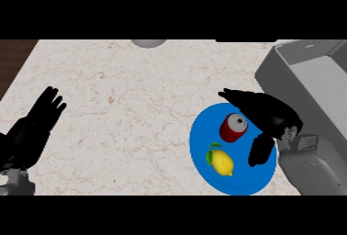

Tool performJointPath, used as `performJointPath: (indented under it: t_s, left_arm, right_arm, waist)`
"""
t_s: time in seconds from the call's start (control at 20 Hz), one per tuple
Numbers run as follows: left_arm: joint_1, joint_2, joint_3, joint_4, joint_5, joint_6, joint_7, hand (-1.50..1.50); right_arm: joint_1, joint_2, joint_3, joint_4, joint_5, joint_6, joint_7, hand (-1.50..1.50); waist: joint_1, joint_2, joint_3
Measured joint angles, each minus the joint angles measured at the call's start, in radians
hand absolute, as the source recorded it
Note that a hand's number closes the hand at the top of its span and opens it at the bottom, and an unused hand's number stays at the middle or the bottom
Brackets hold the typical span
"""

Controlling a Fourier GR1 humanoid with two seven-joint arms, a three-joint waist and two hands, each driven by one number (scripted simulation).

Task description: Pick the can from the plate and place it in the cardboard box

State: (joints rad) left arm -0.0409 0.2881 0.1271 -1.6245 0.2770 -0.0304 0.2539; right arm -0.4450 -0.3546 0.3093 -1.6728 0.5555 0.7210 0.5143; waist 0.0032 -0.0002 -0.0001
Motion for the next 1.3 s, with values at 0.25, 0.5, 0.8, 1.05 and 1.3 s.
performJointPath:
  t_s: [0.25,0.5,0.8,1.05,1.3]
  left_arm:
    - [0.01,-0.008,0.019,-0.01,-0.006,-0.018,0.003,0.0]
    - [0.005,-0.021,0.026,-0.014,-0.023,-0.023,0.013,0.0]
    - [-0.007,-0.033,0.042,-0.011,-0.033,-0.03,0.019,0.0]
    - [-0.007,-0.029,0.061,-0.028,-0.021,-0.047,0.045,0.0]
    - [0.003,-0.048,0.065,-0.024,-0.037,-0.055,0.028,0.0]
  right_arm:
    - [-0.011,0.046,-0.007,0.029,0.051,0.025,0.009,-1.5]
    - [-0.013,0.067,-0.019,0.057,0.11,0.038,-0.006,-1.5]
    - [-0.004,0.091,-0.017,0.11,0.184,0.023,-0.051,-1.5]
    - [0.0,0.106,-0.016,0.154,0.228,0.024,-0.084,-1.5]
    - [0.008,0.122,-0.014,0.208,0.279,0.01,-0.127,-1.5]
  waist:
    - [0.001,0.0,0.0]
    - [0.0,0.0,0.0]
    - [0.001,0.0,0.0]
    - [0.001,0.0,0.0]
    - [0.001,0.0,0.0]
